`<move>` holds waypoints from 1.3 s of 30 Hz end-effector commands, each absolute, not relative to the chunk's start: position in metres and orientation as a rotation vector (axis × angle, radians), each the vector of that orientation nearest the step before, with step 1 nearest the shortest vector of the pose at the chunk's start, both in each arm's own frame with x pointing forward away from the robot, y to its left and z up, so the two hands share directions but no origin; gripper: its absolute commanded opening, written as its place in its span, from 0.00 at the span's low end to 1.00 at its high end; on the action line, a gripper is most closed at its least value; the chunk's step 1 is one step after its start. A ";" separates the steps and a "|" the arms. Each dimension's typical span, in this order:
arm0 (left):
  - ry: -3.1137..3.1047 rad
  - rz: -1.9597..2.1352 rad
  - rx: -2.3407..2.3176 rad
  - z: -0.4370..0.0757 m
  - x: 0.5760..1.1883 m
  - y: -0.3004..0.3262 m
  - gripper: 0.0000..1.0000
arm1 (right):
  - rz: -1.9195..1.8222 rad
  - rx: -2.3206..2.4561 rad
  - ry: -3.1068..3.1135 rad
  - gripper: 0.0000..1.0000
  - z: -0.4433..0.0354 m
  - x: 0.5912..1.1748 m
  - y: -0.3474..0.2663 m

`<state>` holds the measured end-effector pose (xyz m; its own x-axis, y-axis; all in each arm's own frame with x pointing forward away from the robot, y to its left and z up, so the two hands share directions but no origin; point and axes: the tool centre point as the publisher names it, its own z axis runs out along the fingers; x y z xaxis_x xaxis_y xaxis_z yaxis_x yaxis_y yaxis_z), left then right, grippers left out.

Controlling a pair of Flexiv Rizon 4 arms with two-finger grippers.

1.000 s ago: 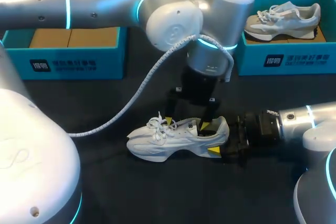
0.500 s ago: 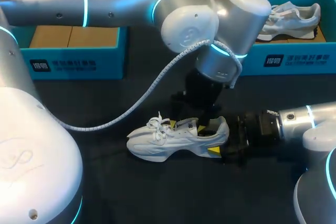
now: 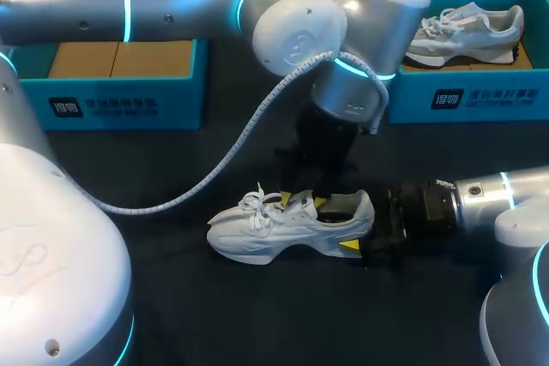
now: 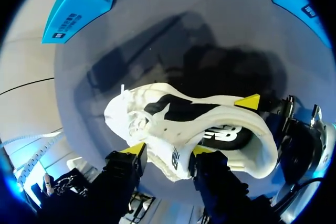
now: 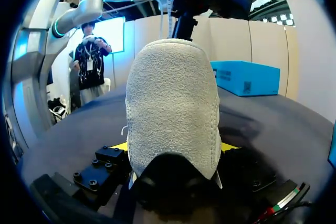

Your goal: Take the shoe out of the shoebox, open the shoe tongue, remove and reinsert the insole, then place the shoe into the shoebox

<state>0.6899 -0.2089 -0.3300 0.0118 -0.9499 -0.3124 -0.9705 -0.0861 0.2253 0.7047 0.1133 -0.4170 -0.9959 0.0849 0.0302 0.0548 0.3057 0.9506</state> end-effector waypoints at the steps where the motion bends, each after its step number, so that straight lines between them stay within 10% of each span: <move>1: 2.117 0.541 -2.221 -0.325 0.685 -0.198 0.43 | 1.827 0.137 2.519 0.00 -0.417 0.704 0.115; 16: 2.177 0.445 -2.307 -0.316 0.685 -0.185 0.00 | 1.827 0.137 2.519 0.00 -0.417 0.704 0.115; 39: 2.533 -0.014 -2.452 -0.313 0.694 -0.114 0.00 | 1.827 0.137 2.519 0.00 -0.417 0.704 0.115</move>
<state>0.6982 -0.1296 -0.3116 -0.0744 -0.9971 -0.0133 -0.9612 0.0681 0.2673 0.7047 0.1133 -0.4168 -0.9959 0.0852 0.0303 0.0550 0.3059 0.9505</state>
